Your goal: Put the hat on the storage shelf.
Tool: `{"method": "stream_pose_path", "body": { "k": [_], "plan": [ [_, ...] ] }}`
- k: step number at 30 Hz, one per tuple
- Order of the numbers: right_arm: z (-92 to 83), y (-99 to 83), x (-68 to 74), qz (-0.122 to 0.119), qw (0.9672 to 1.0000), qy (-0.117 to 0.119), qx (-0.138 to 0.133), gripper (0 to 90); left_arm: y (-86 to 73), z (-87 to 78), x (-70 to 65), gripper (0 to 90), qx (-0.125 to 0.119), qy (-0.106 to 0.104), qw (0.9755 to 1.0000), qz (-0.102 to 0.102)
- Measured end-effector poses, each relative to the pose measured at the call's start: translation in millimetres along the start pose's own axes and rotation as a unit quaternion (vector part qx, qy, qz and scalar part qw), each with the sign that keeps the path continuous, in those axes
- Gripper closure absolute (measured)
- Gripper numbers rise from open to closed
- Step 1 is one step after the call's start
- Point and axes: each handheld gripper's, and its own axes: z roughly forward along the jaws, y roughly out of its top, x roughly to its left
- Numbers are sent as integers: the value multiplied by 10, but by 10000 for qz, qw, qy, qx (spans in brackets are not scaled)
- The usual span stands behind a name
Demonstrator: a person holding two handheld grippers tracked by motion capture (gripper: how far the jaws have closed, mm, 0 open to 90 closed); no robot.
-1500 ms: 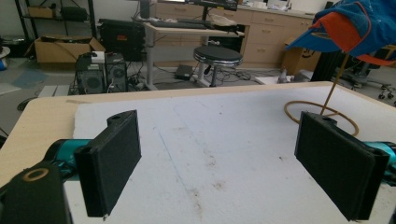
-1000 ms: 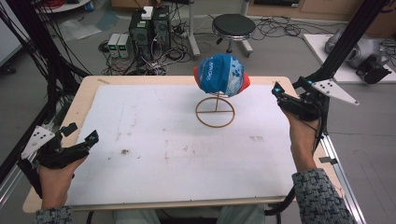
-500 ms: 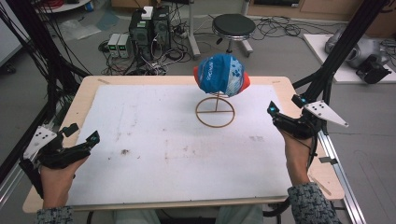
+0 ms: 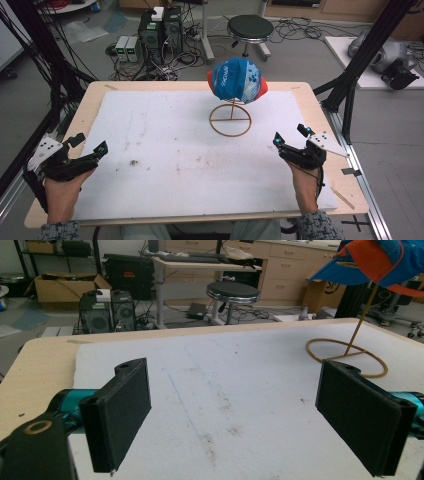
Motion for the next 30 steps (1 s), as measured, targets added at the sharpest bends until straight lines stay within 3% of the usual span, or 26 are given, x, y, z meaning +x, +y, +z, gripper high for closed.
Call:
{"method": "stream_pose_path", "body": {
  "k": [9,16,30],
  "plan": [
    [-36,-191,84,-255,9995,199,-13,120,-34,19,6,146,34,15,10000,-3],
    [-44,-284,132,-314,9992,249,47,120,-67,41,10,146,97,9,10000,16],
    [-72,-323,108,-202,9995,231,-7,120,-81,64,-14,146,138,1,9999,37]
  ]
}}
